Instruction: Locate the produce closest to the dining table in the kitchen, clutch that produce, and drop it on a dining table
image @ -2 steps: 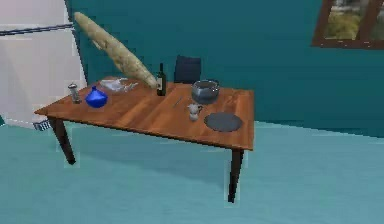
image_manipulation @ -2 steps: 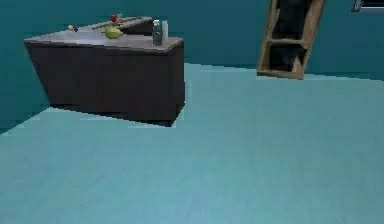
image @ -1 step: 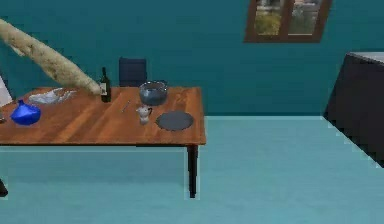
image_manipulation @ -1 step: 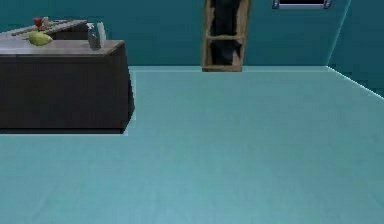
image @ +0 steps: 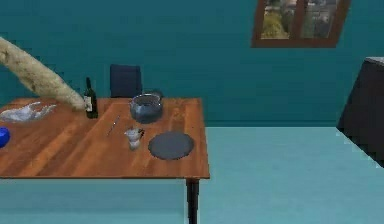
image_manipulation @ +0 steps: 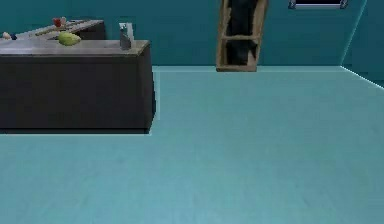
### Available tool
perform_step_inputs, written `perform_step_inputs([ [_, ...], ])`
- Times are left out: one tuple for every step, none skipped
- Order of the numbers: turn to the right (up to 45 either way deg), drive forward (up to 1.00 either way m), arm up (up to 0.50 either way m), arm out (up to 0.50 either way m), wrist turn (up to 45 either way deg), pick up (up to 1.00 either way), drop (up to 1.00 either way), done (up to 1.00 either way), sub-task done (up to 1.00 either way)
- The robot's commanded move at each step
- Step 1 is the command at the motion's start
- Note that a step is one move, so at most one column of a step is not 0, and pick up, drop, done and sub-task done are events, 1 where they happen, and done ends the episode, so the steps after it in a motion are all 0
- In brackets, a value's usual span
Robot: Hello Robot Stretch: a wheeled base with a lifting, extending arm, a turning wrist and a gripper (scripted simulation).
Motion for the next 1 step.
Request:
perform_step_inputs([
  [45.0,0.0,0.0,0.0,0.0,0.0,0.0,0.0,0.0],
])
